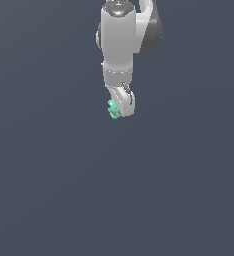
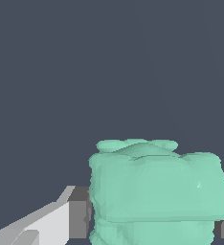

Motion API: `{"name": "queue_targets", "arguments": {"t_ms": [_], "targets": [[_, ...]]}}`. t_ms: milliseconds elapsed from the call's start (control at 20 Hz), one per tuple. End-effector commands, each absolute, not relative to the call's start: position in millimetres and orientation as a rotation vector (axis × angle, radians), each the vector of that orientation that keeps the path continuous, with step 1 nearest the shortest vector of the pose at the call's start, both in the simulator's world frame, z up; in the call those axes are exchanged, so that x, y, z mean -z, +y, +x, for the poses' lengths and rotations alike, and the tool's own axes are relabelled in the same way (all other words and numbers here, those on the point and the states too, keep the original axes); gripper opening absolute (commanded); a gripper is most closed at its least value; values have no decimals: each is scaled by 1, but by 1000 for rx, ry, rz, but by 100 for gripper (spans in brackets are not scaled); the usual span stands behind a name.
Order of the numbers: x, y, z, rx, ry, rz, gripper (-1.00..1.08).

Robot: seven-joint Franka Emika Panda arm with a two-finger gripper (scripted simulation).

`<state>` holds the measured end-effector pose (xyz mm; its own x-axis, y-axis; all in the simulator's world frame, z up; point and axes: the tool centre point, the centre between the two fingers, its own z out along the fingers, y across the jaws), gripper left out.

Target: Pick up the object and move it to a goal position.

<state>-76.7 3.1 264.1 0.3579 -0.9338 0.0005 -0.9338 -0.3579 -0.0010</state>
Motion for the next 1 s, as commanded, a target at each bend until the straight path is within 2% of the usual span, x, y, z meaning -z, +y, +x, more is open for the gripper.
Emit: {"name": "queue_targets", "arguments": {"t_ms": [0, 500, 950], "targets": [[-290, -6, -74, 1, 1780, -2589, -100], [-385, -39, -59, 0, 1779, -2590, -100], [-435, -56, -49, 0, 1777, -2591, -100]]}}
